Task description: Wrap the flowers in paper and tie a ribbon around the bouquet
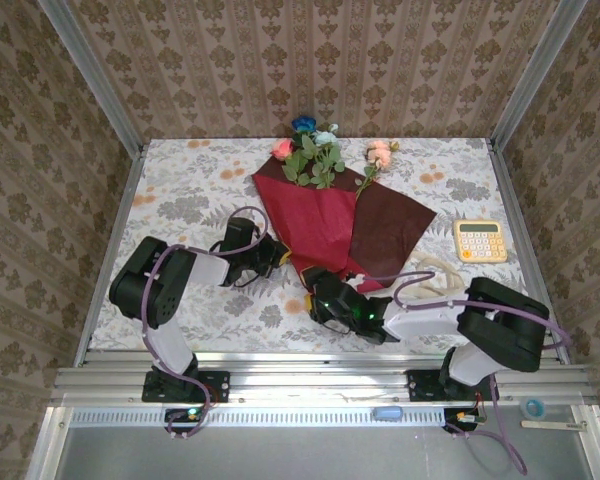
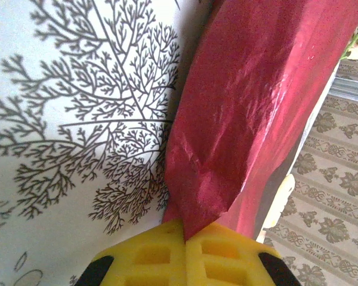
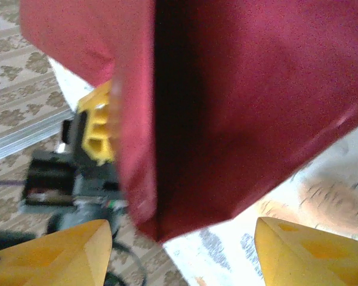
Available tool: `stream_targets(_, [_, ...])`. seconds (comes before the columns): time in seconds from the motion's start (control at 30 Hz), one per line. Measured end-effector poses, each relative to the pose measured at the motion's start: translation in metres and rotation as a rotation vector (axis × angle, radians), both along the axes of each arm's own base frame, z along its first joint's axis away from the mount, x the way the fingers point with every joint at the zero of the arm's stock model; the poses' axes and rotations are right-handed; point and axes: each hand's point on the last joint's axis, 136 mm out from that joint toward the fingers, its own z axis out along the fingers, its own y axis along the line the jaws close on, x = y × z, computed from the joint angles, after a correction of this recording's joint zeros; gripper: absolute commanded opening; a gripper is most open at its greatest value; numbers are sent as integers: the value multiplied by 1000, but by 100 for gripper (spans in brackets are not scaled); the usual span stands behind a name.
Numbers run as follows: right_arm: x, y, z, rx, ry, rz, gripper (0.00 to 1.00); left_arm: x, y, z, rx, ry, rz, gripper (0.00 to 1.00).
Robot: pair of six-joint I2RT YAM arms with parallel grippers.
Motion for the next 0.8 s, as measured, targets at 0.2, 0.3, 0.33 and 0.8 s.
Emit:
stream_targets(0.2, [24,0,-8,11,-9,-51,53,0,0,0,-1,-1,0,0])
stream_targets(0.3, [33,1,-3,32,-25,-71,39,0,0,0,-1,-2,0,0])
stream_targets(0.33, [35,1,-3,36,-27,-74,35,0,0,0,-1,-1,0,0])
stream_targets(0.8, [34,-4,12,42,-38,-84,0,-2,6,1,-32,27,-24,27])
